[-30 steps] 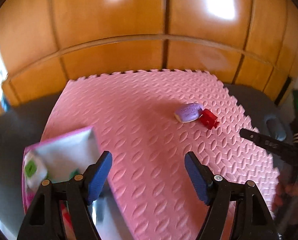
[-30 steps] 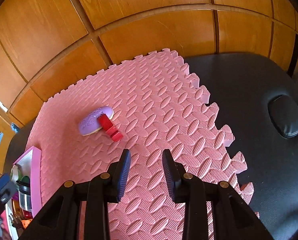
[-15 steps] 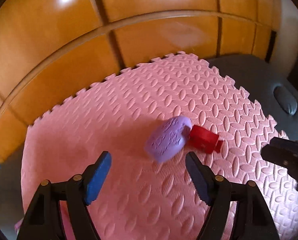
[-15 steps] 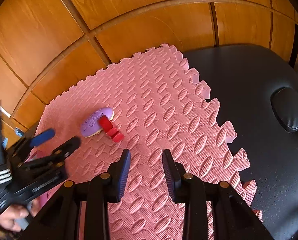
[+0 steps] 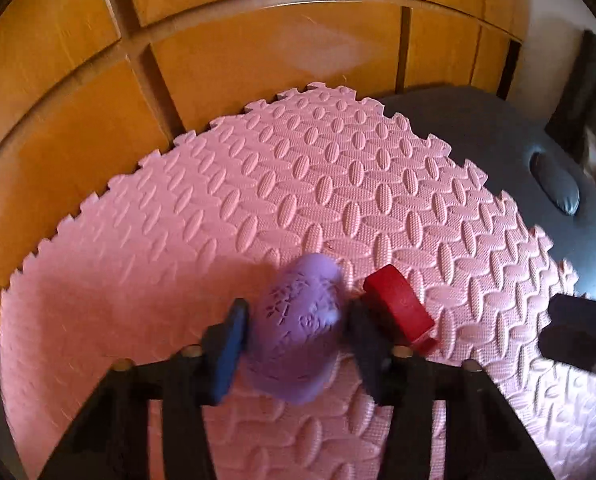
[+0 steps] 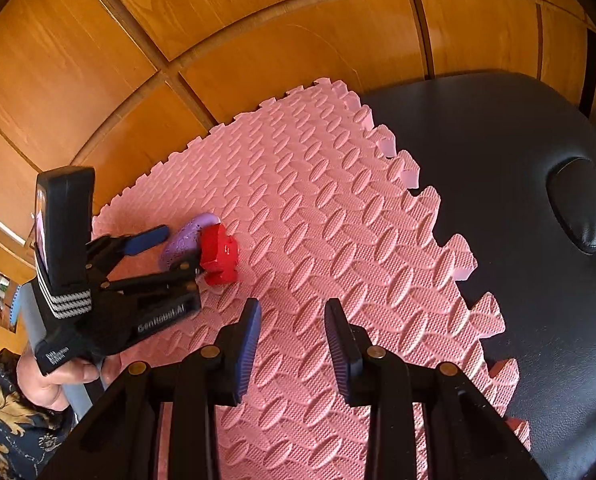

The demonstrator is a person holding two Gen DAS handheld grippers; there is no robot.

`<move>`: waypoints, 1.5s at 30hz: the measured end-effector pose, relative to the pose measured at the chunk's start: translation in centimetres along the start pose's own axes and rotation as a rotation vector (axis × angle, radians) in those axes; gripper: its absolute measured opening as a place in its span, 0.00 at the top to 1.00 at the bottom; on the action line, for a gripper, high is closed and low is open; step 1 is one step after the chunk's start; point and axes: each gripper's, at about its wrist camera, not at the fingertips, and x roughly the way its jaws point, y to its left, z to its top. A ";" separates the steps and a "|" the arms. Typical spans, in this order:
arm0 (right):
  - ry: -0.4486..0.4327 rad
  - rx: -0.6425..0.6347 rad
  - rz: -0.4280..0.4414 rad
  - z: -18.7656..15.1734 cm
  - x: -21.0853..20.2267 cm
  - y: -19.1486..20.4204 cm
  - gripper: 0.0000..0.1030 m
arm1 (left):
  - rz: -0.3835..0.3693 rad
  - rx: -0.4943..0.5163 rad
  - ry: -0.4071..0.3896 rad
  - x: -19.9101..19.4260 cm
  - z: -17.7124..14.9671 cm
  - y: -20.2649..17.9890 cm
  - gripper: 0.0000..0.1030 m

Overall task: Organize rigid objects
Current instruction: 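Grasp the lavender oval soap with the left gripper while the right reaches the red block, then grasp the red block with the right gripper while the left lifts the soap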

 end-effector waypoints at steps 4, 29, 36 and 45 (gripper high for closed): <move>0.006 -0.003 -0.002 -0.1 0.2 0.0 0.69 | 0.012 -0.075 0.014 -1.0 -1.2 -0.4 0.57; -0.006 -0.163 0.069 2.2 2.2 5.7 0.61 | 0.040 -0.391 -0.163 -20.0 -13.3 1.2 0.57; 0.054 -0.227 -0.004 3.7 7.0 7.9 0.64 | 0.092 -0.440 -0.196 -21.7 -15.5 2.0 0.57; 0.071 -0.442 -0.082 -1.1 5.1 8.7 0.86 | 0.159 -0.462 -0.209 -22.3 -17.5 2.4 0.57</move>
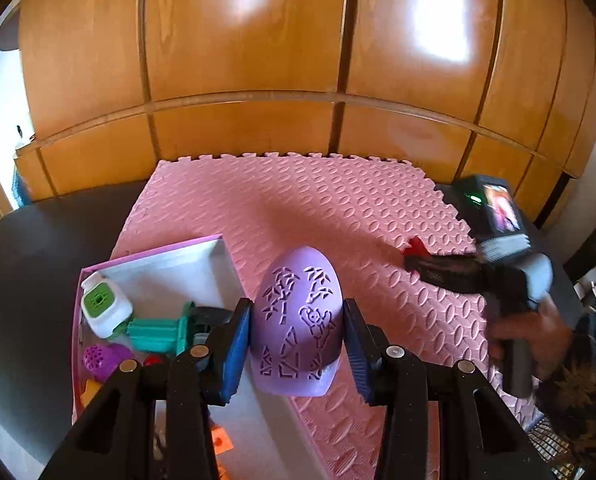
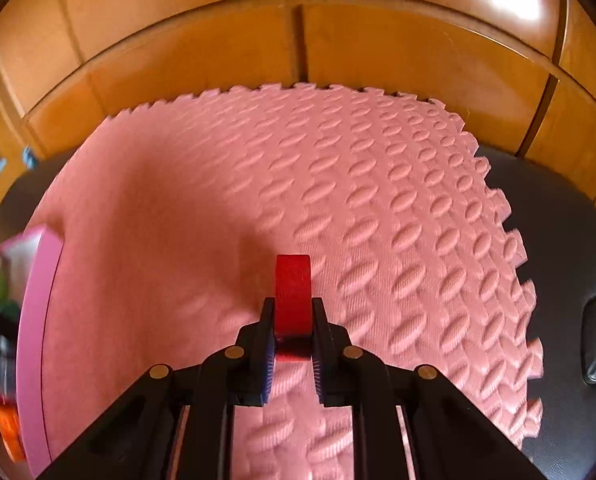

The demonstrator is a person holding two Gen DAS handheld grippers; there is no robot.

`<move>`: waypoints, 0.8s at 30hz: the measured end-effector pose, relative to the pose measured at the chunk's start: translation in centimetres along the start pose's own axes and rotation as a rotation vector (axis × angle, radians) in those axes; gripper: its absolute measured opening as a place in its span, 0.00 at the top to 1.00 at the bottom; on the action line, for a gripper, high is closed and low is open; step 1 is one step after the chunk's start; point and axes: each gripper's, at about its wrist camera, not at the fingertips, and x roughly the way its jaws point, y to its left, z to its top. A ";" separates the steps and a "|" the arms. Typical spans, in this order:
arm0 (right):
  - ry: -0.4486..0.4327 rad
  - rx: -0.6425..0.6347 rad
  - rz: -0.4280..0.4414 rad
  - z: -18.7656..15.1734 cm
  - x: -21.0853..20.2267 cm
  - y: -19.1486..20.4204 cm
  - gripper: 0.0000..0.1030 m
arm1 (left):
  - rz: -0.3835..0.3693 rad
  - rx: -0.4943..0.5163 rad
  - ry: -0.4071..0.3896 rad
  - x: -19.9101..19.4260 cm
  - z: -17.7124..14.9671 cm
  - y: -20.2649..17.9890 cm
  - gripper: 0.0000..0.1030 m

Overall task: Organize rigid objects
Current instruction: 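Grasp the red block with the right gripper while the left lifts the soap, then carry the lavender soap into the tray and release it with the left gripper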

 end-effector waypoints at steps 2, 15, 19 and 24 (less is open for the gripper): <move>0.025 -0.010 0.029 -1.2 -0.7 0.2 0.86 | 0.002 -0.009 0.004 0.0 -0.3 0.3 0.57; -0.073 -0.028 0.061 -5.6 -2.6 0.0 0.86 | 0.024 -0.025 0.016 -1.0 -2.2 0.7 0.57; -0.107 -0.071 0.035 -5.4 -2.3 0.8 0.86 | 0.026 -0.030 0.014 -1.4 -2.6 0.8 0.57; -0.121 -0.083 0.031 -5.4 -2.2 1.0 0.86 | 0.031 -0.039 0.010 -1.8 -3.0 1.1 0.57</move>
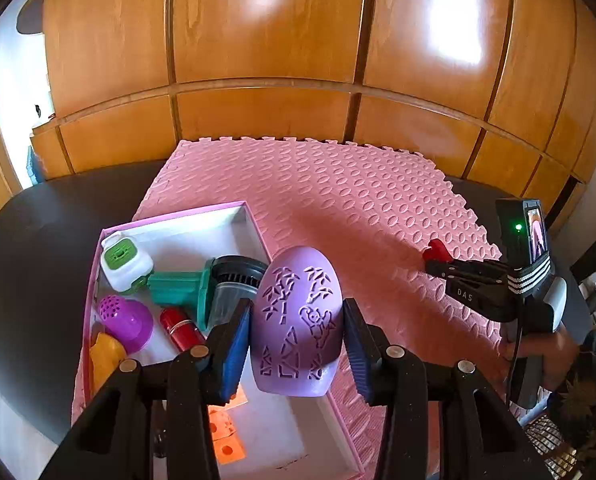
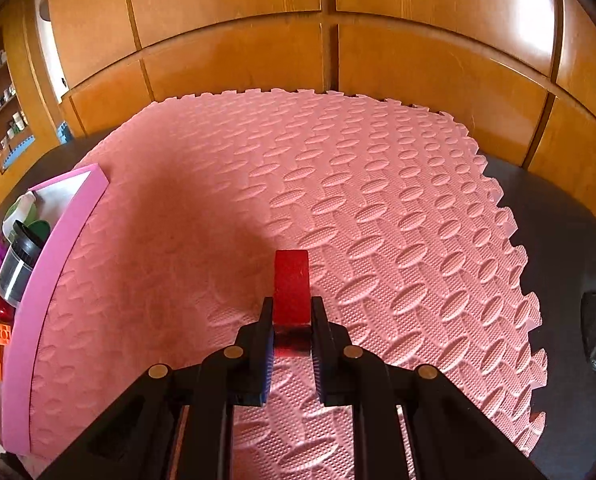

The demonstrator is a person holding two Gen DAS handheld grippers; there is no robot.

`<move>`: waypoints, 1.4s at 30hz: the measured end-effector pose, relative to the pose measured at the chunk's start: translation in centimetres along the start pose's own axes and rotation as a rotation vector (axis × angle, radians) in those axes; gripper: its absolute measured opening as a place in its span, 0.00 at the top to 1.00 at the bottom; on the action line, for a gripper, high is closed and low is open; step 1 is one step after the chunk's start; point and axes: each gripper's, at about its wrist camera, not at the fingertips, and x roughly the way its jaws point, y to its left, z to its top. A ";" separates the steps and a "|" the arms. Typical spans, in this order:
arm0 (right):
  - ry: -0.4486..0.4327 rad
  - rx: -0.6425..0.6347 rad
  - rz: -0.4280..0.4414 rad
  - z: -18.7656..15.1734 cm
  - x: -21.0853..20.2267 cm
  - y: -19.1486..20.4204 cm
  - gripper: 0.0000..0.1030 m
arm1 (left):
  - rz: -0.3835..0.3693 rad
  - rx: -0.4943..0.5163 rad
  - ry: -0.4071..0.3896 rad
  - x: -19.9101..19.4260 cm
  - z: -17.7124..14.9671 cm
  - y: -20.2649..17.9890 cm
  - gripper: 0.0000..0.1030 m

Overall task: Organize rigid objects
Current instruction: 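Carry the lavender soap into the tray and release it with the left gripper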

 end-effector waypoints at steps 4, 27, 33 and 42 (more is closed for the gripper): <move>-0.003 -0.016 -0.019 0.0 0.1 0.3 0.86 | 0.001 -0.003 -0.004 -0.3 -0.3 0.2 0.57; -0.006 -0.038 -0.040 0.1 0.3 0.5 0.86 | 0.051 -0.052 -0.010 -1.7 -1.9 3.3 0.57; -0.007 -0.038 -0.040 0.1 0.3 0.6 0.86 | 0.069 -0.096 -0.019 -2.4 -2.2 5.6 0.57; -0.007 -0.036 -0.038 0.1 0.3 0.5 0.86 | 0.031 -0.216 -0.008 -3.3 -3.3 9.5 0.57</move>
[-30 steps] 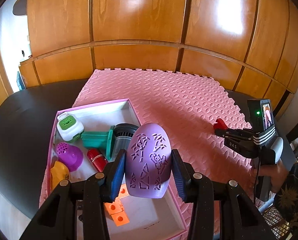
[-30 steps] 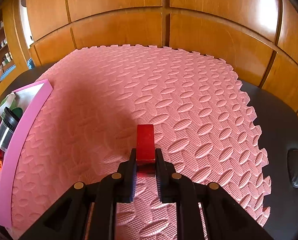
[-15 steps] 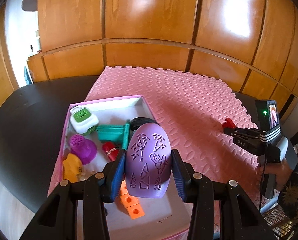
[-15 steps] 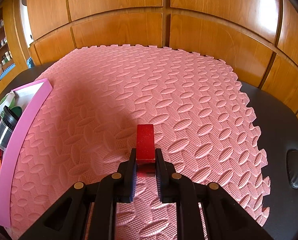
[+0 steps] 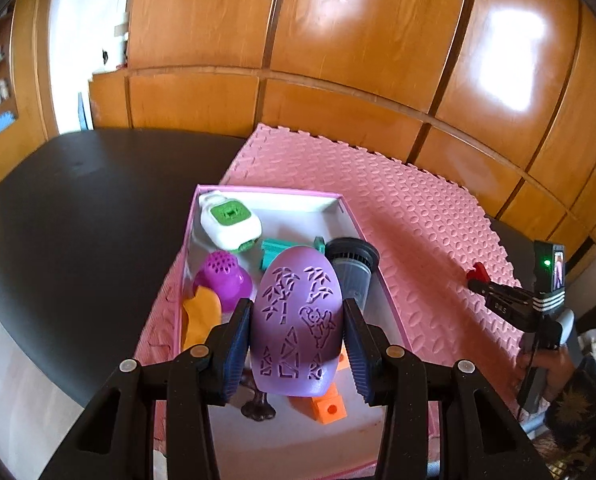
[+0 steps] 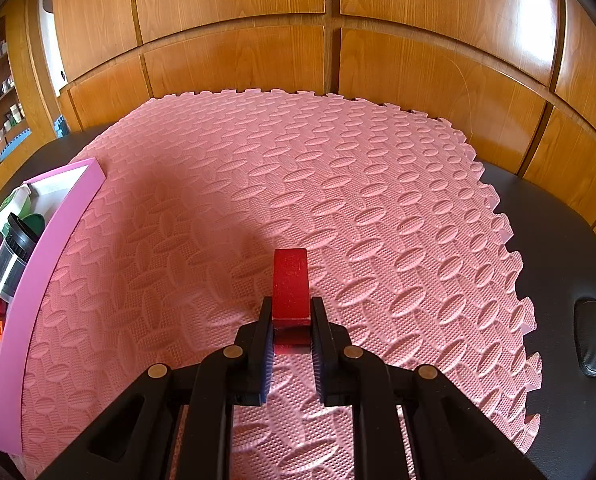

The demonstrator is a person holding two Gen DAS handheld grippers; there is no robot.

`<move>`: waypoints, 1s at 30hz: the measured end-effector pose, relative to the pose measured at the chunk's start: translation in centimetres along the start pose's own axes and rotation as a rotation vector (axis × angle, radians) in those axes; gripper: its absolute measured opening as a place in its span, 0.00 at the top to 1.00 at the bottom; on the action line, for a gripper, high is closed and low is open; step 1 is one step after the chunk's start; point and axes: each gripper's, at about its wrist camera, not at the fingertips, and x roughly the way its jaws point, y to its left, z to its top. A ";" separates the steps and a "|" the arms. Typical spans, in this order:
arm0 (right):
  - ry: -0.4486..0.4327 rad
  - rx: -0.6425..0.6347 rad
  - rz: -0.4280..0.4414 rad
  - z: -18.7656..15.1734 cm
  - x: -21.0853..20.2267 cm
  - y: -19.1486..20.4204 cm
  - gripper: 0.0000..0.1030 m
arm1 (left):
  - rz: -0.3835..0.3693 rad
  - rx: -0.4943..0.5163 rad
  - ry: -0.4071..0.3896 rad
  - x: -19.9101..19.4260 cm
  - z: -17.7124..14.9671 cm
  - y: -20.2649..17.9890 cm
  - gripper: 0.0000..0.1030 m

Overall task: Organize rigid objects
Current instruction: 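Carry the lavender soap into the tray and release it with the left gripper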

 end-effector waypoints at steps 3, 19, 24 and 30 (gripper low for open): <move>0.000 0.000 0.000 0.0 0.0 0.0 0.86 | -0.048 0.008 0.032 0.6 -0.7 -0.6 0.57; -0.001 -0.017 -0.010 0.1 0.2 0.1 0.86 | -0.128 0.104 0.183 6.8 -2.7 -5.6 0.56; -0.001 -0.021 -0.014 0.1 0.2 0.1 0.86 | -0.099 0.141 0.162 7.5 -2.6 -6.8 0.58; -0.002 -0.022 -0.013 0.1 0.3 0.1 0.86 | -0.099 0.144 0.152 7.7 -2.4 -6.5 0.56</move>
